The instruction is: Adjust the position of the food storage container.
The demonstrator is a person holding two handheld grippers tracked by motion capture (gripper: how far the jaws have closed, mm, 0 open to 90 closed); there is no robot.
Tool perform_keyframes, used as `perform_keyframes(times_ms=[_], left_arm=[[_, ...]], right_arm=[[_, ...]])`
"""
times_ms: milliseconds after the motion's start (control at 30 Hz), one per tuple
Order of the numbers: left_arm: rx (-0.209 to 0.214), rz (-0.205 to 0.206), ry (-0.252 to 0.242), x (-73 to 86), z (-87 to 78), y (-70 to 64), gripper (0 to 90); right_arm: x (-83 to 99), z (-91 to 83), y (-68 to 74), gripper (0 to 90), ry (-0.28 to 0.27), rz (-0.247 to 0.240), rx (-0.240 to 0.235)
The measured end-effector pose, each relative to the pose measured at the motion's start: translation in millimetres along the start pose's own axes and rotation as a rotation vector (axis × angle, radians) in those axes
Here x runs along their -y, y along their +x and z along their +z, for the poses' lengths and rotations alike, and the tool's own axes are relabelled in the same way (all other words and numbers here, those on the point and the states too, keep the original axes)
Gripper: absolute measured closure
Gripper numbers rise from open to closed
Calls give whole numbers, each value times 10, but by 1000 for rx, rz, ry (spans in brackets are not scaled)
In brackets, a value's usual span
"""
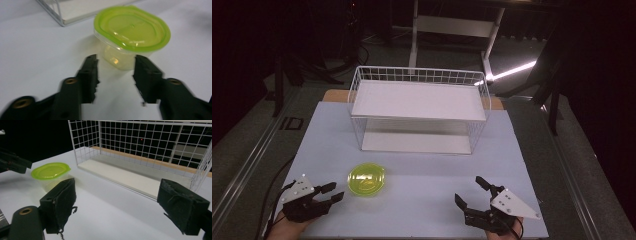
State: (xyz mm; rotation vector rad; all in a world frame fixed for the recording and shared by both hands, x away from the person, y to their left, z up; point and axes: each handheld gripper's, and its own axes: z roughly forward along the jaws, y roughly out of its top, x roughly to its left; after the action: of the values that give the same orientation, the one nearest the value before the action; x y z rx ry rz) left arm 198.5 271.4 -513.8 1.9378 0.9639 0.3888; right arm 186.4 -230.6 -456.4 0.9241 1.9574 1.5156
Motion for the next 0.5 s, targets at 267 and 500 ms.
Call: perform_keyframes(times_ms=[267,500], left_arm=[[-70,41,133,-42,195,-4,839],[-44,35,147,-85,384,-20,900]], right_arm=[[-2,-25,-5,157,-10,3,-6],[-15,-58,-13,158,-26,5,5]])
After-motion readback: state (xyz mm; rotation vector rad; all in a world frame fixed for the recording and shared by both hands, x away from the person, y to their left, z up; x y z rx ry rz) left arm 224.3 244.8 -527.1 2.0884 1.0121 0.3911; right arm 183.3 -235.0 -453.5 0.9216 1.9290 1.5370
